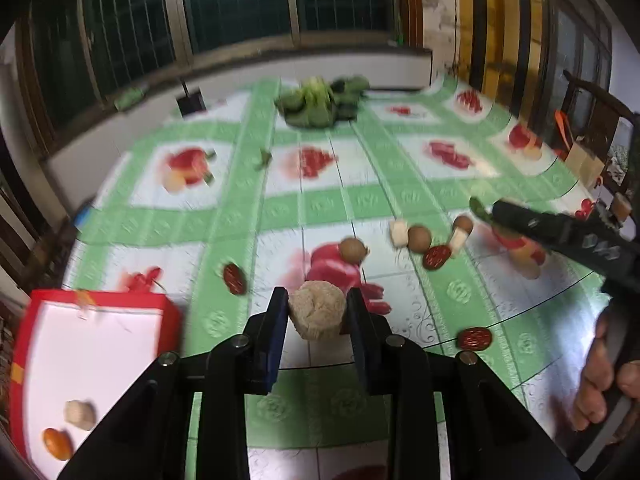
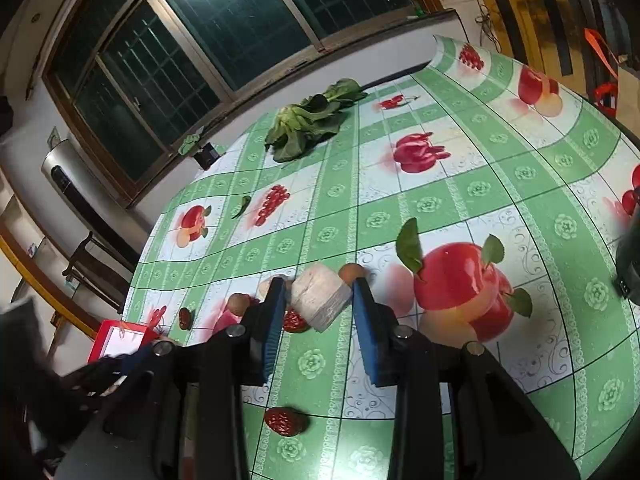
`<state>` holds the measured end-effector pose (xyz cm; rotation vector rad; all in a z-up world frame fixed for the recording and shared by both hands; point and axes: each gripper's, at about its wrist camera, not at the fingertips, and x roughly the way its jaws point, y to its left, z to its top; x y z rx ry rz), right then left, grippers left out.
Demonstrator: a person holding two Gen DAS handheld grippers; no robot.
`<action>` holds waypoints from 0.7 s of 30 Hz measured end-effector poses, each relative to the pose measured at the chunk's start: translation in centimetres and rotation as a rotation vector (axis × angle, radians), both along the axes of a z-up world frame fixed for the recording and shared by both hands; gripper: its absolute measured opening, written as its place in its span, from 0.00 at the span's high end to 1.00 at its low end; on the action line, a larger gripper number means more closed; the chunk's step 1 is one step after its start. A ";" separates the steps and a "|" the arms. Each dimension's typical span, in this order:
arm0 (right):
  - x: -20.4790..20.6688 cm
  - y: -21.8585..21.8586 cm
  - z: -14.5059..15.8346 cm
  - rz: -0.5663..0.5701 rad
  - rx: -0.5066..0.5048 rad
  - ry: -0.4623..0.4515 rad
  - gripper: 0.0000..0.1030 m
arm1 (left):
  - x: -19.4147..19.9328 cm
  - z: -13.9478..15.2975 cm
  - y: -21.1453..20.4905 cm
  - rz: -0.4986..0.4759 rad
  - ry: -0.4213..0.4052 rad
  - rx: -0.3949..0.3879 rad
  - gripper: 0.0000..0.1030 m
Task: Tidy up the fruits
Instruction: 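Grasp the white yam chunk with the right gripper and lift it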
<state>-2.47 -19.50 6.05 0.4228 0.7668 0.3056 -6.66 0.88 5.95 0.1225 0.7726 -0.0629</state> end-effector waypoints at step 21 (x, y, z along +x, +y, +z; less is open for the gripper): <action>-0.6 1.4 0.4 0.027 -0.101 -0.073 0.66 | -4.5 3.0 1.4 0.037 -0.106 -0.006 0.72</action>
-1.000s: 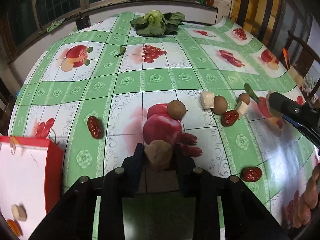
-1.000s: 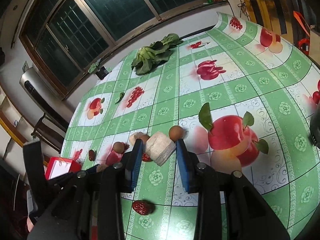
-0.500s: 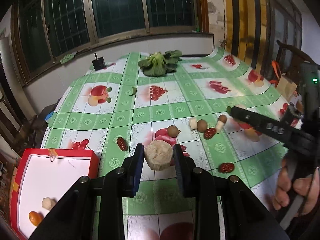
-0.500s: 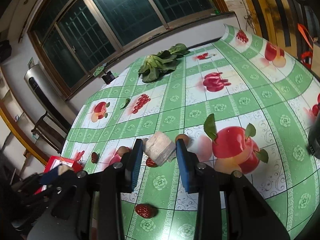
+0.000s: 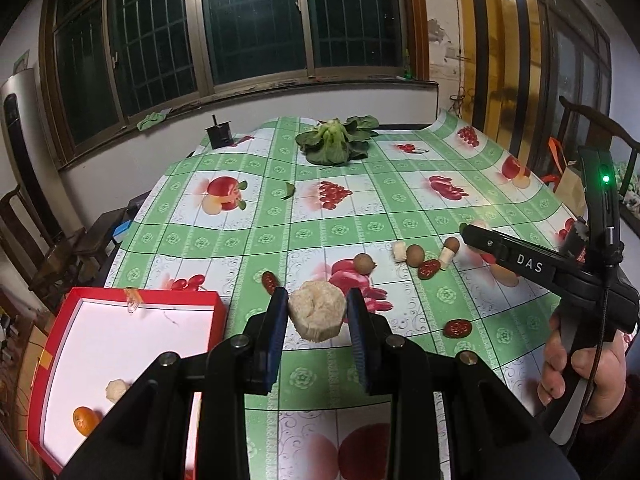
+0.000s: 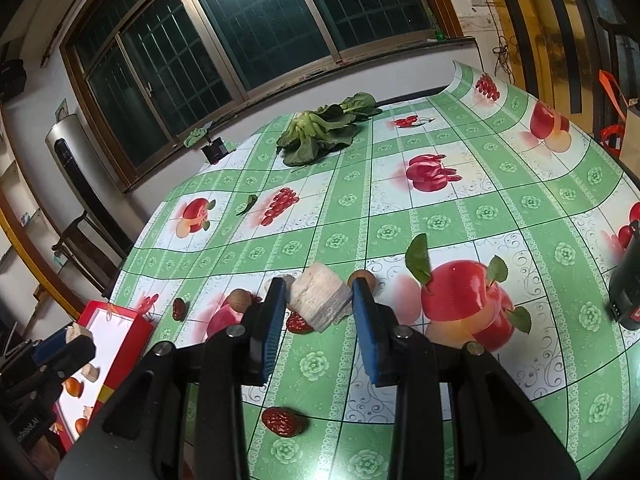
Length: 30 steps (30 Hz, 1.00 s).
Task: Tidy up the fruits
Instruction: 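Grasp the white yam chunk with the right gripper and lift it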
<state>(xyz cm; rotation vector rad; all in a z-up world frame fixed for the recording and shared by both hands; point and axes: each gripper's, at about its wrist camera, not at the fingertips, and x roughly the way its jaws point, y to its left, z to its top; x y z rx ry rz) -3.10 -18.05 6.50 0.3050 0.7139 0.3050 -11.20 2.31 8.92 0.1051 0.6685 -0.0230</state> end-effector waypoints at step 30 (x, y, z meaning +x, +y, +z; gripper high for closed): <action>-0.3 0.2 -0.1 -0.011 -0.040 -0.014 0.66 | -1.6 0.8 4.5 0.098 -0.052 -0.021 0.72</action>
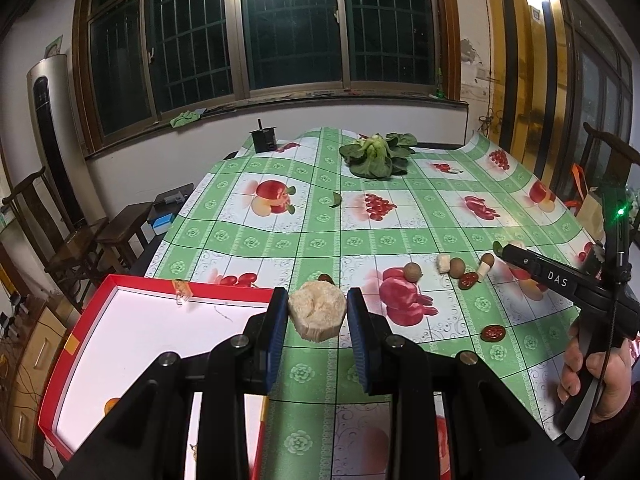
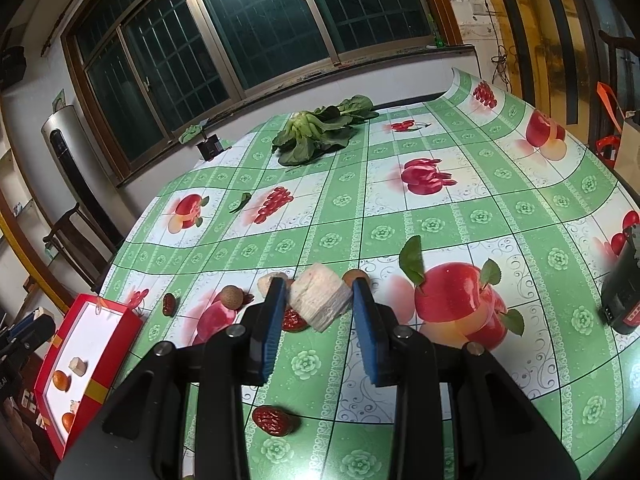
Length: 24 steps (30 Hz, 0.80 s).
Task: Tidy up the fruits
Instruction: 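Grasp the white yam chunk with the right gripper and lift it, then carry the white chunk into the tray with the right gripper while the left carries the tan bun there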
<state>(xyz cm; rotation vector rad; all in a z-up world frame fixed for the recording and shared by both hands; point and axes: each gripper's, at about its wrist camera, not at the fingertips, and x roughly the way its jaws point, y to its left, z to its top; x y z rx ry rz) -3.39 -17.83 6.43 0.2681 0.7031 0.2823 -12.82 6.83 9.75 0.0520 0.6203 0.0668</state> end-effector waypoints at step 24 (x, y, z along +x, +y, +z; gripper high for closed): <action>-2.1 2.0 0.8 0.031 0.021 -0.042 0.66 | -0.8 -0.8 3.2 0.070 0.009 -0.022 0.72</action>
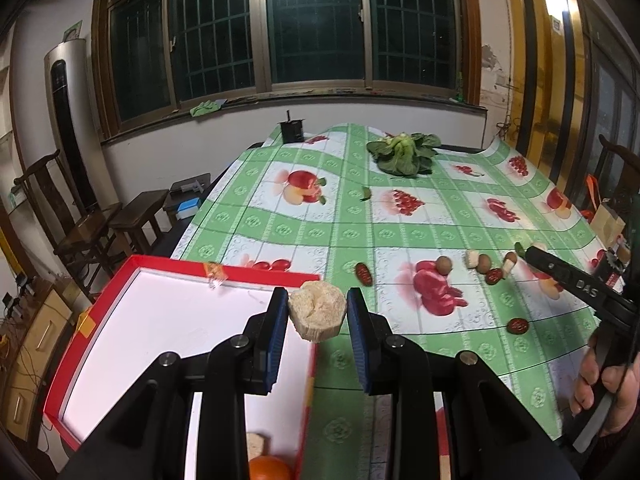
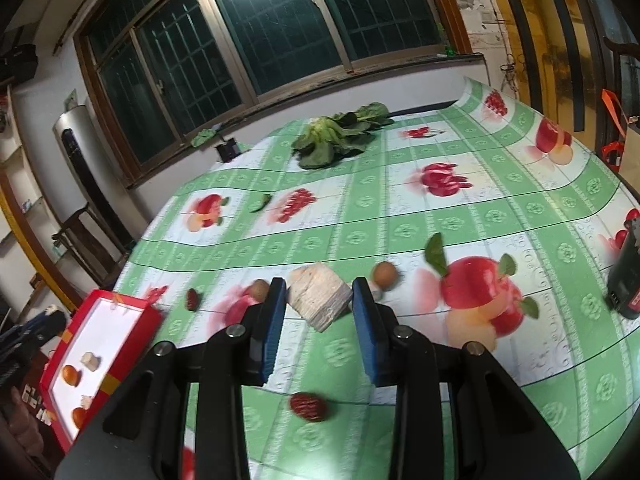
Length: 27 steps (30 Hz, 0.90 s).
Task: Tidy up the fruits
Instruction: 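Carry the white chunk into the tray with the right gripper while the left carries the tan bun there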
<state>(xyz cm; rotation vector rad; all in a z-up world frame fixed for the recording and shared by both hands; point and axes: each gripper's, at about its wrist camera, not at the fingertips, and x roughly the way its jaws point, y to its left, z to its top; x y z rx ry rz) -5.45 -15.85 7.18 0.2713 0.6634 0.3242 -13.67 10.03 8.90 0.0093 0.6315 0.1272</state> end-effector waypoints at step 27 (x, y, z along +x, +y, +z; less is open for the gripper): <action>-6.1 19.2 0.3 0.493 0.070 0.023 0.65 | -1.5 -1.5 8.6 0.189 0.015 -0.012 0.72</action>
